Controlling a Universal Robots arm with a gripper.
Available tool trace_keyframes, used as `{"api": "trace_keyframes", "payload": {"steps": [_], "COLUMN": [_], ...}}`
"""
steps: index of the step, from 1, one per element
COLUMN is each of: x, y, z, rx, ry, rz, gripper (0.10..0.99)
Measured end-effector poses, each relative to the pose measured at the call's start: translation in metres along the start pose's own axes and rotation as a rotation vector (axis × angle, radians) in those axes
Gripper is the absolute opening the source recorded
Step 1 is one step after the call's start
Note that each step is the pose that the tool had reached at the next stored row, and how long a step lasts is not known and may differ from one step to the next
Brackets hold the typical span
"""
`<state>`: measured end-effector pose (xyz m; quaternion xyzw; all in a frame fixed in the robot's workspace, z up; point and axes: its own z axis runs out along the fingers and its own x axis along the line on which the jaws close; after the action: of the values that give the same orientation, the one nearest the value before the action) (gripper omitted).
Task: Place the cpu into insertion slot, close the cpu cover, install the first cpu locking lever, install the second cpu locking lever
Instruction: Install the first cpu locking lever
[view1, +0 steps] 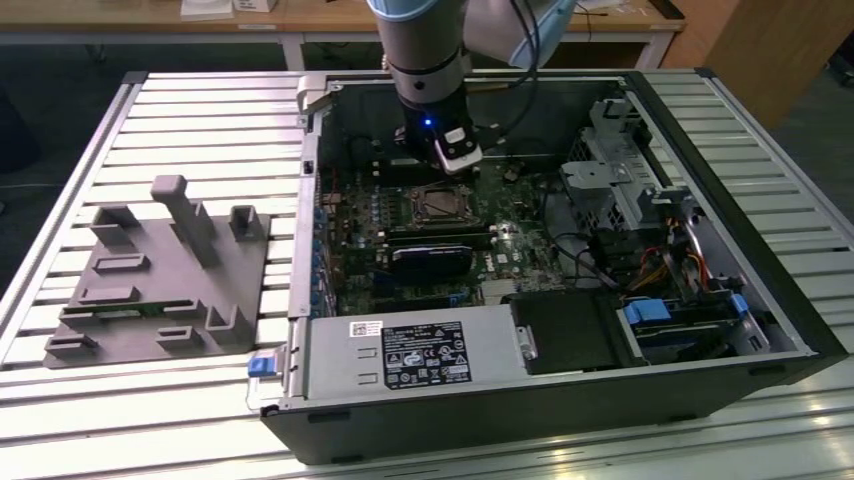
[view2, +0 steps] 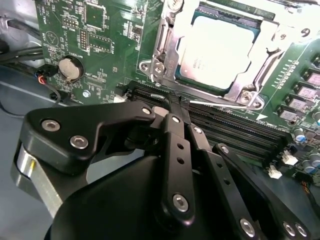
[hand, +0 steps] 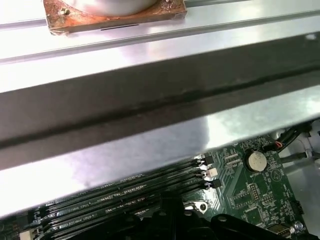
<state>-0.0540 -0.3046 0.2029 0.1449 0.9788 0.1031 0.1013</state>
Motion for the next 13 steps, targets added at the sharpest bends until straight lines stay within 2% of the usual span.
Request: {"api": "trace_keyframes", "payload": {"steps": [13], "x": [0.0024], "y": [0.0008], "z": [0.0044], "rx": [0.000], "ry": [-0.0017], "rz": [-0.001], "gripper": [0.106]}}
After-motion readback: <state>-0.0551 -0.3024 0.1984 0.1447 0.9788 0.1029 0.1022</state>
